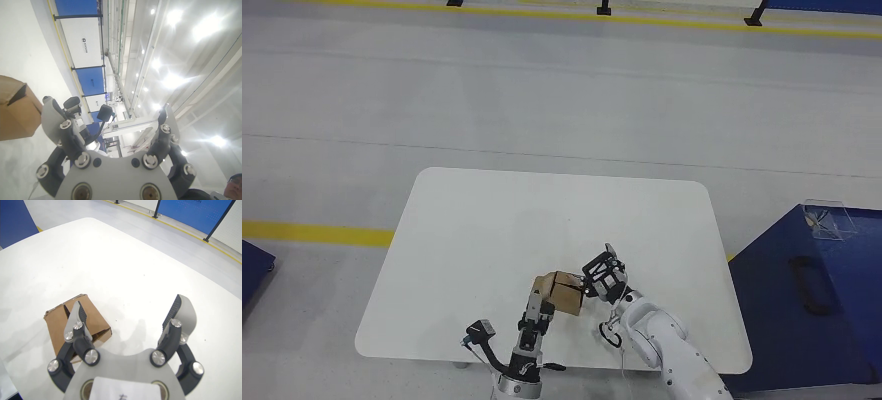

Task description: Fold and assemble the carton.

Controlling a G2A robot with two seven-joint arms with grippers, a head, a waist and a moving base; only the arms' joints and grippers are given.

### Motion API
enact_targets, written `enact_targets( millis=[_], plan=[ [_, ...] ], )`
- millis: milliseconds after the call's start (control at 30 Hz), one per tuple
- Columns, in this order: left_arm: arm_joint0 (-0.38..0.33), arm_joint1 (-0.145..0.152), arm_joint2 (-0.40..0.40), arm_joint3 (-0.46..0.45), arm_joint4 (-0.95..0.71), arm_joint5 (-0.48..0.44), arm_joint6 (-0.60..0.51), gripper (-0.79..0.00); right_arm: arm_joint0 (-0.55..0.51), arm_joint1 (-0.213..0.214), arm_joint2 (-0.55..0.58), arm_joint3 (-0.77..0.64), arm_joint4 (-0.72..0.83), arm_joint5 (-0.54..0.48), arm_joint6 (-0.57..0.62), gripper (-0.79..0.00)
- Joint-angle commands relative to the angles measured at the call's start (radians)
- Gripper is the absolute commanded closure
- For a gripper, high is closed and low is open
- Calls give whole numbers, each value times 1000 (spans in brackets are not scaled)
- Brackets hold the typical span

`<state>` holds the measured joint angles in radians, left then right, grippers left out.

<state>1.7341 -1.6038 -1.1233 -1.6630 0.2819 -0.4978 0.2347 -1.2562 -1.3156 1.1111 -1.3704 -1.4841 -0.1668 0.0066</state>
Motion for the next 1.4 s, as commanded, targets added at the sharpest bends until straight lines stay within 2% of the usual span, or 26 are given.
enact_targets(
  millis=[0,267,700,1067,1367],
  plan=[
    [-18,0,-1,38,32,15,8,-785,13,-4,-16,30,-7,6,-15,-785],
    [-101,-8,24,187,123,107,101,-785,47,-17,-53,99,-9,19,-40,-785],
    [-230,-34,50,382,77,180,242,-785,34,-13,-32,81,-2,-15,-41,-785],
    [-299,-52,59,493,15,183,289,-785,30,-11,-28,70,-14,-29,-21,-785],
    [-354,-66,39,569,-94,122,314,-785,29,-12,-32,62,-23,-32,-7,-785]
  ],
)
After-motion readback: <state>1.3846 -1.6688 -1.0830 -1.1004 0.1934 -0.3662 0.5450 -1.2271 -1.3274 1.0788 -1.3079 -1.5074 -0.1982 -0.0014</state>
